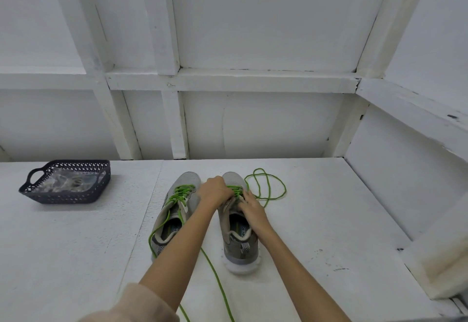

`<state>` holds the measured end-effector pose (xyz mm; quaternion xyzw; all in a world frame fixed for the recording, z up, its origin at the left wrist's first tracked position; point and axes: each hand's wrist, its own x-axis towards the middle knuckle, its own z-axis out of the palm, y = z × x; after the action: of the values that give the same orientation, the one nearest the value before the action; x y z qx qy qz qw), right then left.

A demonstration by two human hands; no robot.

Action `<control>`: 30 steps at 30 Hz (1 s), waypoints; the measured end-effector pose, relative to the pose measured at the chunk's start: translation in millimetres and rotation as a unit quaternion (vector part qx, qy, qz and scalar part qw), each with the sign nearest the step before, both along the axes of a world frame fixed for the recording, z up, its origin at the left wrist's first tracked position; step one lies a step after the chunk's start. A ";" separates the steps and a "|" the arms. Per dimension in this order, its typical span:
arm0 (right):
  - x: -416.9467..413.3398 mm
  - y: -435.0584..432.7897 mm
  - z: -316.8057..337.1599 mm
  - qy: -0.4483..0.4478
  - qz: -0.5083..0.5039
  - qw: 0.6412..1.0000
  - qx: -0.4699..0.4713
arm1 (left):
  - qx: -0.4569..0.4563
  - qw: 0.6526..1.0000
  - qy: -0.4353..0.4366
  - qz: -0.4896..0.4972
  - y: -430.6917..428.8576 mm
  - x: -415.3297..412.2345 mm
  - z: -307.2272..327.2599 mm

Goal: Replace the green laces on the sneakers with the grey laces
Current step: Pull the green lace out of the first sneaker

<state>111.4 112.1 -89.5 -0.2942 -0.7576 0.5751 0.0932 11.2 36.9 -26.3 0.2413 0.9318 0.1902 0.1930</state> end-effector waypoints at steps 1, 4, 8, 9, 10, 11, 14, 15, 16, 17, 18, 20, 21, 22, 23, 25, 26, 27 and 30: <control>0.2 -0.1 0.3 0.000 -0.002 1.000 0.000 | -0.005 1.000 0.001 -0.003 1.7 -0.3 -0.1; -0.6 -0.5 -0.5 -0.002 -0.005 1.000 -0.005 | -0.029 0.999 0.027 -0.014 6.5 0.4 -3.8; 0.3 -1.4 -2.0 0.009 -0.013 1.000 -0.016 | -0.022 0.999 0.042 -0.016 9.7 6.1 -8.5; 0.4 -1.2 -2.3 0.010 -0.014 1.000 -0.017 | -0.016 0.999 0.042 -0.016 8.6 5.7 -8.9; 0.1 -0.4 -3.8 0.011 -0.015 1.000 -0.019 | -0.011 0.999 0.037 -0.021 7.1 3.8 -9.0; 0.1 -0.1 -4.5 0.009 -0.017 1.000 -0.020 | -0.005 0.999 0.030 -0.026 4.5 0.8 -9.1; 0.1 0.8 -6.7 0.014 -0.022 0.999 -0.030 | 0.020 0.999 -0.023 -0.030 -3.1 -9.5 -10.1; 0.1 0.9 -7.1 0.016 -0.023 0.999 -0.031 | 0.029 0.998 -0.037 -0.032 -4.2 -11.3 -10.3; -0.3 1.0 -7.7 0.018 -0.025 0.999 -0.033 | 0.028 0.998 -0.040 -0.036 -4.5 -11.6 -9.6; -0.5 0.6 -7.8 0.019 -0.026 0.999 -0.034 | 0.019 0.998 -0.030 -0.044 -4.2 -10.7 -8.2; -0.8 0.3 -7.9 0.020 -0.027 0.999 -0.035 | 0.007 0.998 -0.009 -0.054 -3.3 -9.6 -7.2; -0.6 -0.2 -8.2 0.022 -0.027 0.999 -0.035 | -0.015 0.997 0.047 -0.060 0.4 -5.4 -5.6; -0.4 -0.2 -8.1 0.024 -0.027 0.999 -0.034 | -0.019 0.996 0.065 -0.057 1.8 -3.4 -5.5; -0.1 0.0 -8.3 0.025 -0.026 0.999 -0.034 | -0.018 0.995 0.077 -0.058 2.9 -2.0 -6.7; 0.1 0.1 -8.1 0.026 -0.025 0.999 -0.034 | -0.017 0.995 0.082 -0.063 3.0 -1.8 -8.8; -0.1 0.5 -8.9 0.028 -0.026 0.999 -0.038 | -0.014 0.994 0.087 -0.063 0.9 -5.0 -14.0; -0.5 0.6 -9.4 0.028 -0.026 0.998 -0.039 | -0.008 0.995 0.084 -0.058 0.5 -8.2 -17.6; -0.7 0.5 -9.7 0.028 -0.027 0.998 -0.039 | -0.008 0.994 0.087 -0.059 -0.2 -10.3 -18.9; -1.1 0.2 -10.3 0.029 -0.029 0.998 -0.041 | -0.037 0.992 0.096 -0.066 -2.6 -6.8 -14.5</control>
<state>110.3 112.3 -99.7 -0.3024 -0.7215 0.6113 0.1196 4.4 34.2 -40.8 0.3121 0.9345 0.1188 0.1230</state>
